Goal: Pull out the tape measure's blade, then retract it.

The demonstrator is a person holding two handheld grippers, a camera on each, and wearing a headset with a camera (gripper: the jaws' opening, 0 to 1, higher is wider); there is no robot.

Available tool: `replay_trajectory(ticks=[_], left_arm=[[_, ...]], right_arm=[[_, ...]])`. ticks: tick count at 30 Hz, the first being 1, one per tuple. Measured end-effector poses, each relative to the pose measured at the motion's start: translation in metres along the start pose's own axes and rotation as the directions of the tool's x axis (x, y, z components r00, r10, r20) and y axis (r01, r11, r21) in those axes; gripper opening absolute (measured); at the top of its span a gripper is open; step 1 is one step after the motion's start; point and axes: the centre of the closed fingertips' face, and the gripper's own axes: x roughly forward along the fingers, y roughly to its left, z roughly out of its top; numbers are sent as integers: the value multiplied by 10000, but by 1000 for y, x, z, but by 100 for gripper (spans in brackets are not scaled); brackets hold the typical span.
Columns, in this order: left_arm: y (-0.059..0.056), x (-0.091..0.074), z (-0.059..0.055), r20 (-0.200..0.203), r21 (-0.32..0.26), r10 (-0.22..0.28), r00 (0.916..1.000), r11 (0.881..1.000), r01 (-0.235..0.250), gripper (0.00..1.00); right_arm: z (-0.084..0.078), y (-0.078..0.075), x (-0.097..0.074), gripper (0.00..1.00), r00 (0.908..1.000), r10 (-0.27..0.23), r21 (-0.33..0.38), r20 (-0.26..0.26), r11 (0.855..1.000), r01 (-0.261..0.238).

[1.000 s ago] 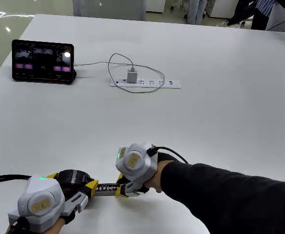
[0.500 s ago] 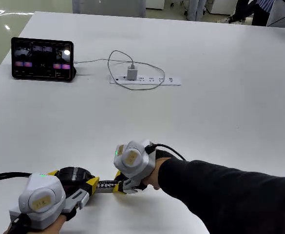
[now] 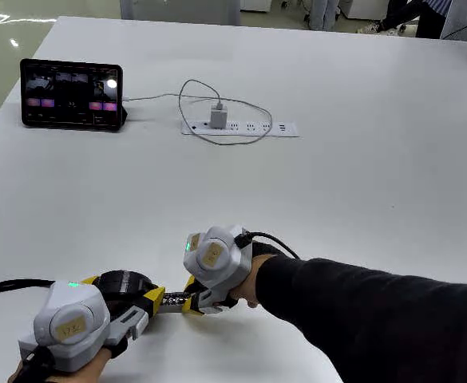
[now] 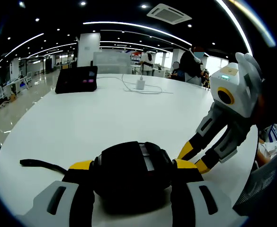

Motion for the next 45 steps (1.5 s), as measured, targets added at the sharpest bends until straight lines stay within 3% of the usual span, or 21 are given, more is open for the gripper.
replay_trajectory(ticks=[16, 45], left_arm=[[0, 0, 0, 9, 19, 17, 10000, 10000, -17, 61], [1, 0, 1, 23, -59, -5, 10000, 10000, 5, 60]], right_arm=[[7, 0, 5, 11, 9999, -75, -245, 148, 9997, 79], [17, 1, 11, 11, 9989, -131, 36, 458, 9999, 130]])
